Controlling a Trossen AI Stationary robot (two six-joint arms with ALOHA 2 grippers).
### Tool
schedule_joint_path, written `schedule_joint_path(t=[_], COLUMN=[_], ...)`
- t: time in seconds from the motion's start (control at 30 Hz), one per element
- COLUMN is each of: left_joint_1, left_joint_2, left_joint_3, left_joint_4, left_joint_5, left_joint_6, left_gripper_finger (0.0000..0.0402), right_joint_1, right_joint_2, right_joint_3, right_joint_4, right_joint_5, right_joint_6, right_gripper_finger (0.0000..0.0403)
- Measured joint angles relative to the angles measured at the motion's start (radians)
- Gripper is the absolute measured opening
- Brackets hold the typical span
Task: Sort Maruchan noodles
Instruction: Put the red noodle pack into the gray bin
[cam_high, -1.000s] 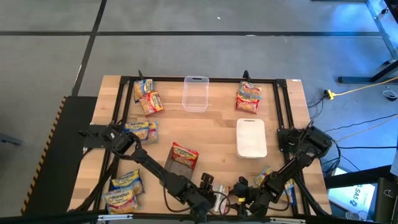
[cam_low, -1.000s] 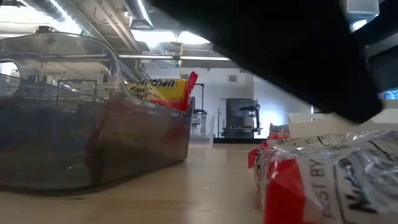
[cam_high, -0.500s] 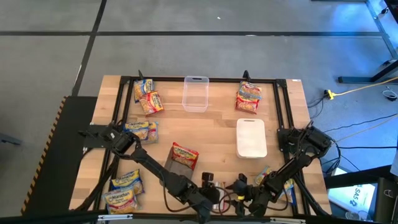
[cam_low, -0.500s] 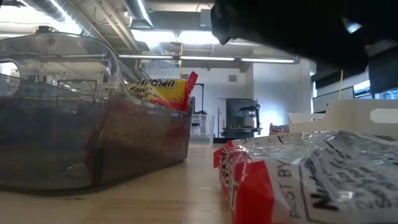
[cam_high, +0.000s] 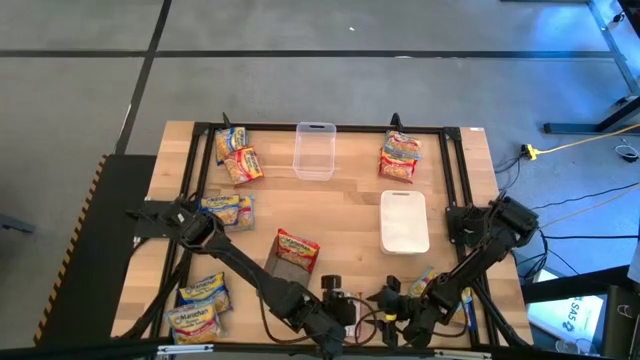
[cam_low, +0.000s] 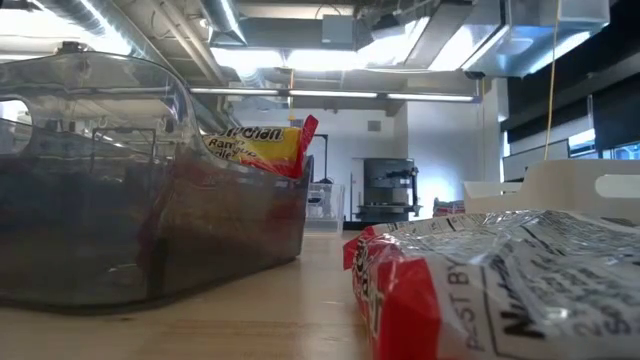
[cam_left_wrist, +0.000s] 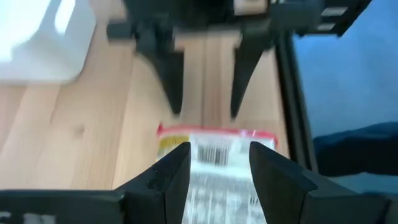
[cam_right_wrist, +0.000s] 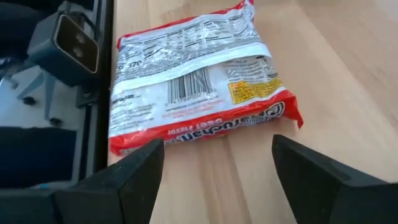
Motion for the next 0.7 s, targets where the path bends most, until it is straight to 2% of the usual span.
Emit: schedule_joint_path(t=[0.17, 0.27, 0.33, 0.57, 0.7], left_joint_1=[-0.011, -0.017, -0.024, -0.036, -0.034], left_joint_2=[0.000, 0.001, 0.002, 0.002, 0.001], left_joint_3=[-0.007, -0.045, -0.064, -0.148, -0.165], left_joint_4=[-0.177, -0.216, -0.206, -0.144, -0.143], left_joint_5=[0.045, 0.059, 0.059, 0.097, 0.120], left_joint_6=[-0.168, -0.257, -0.279, -0.272, -0.175], left_gripper_finger=[0.0158, 0.0158, 0.0158, 0.0158, 0.0158], right_joint_1=[0.000, 0.000, -0.005, -0.042, -0.046], right_joint_2=[-0.059, -0.067, -0.067, -0.054, -0.050], right_joint_3=[0.000, 0.000, 0.000, 0.000, 0.000], right_joint_4=[-0.073, -0.081, -0.082, -0.054, -0.030], right_joint_5=[-0.115, -0.159, -0.150, -0.151, -0.156], right_joint_6=[-0.001, 0.001, 0.032, 0.267, 0.368], right_gripper_finger=[0.0276, 0.0276, 0.0276, 0.0276, 0.0276])
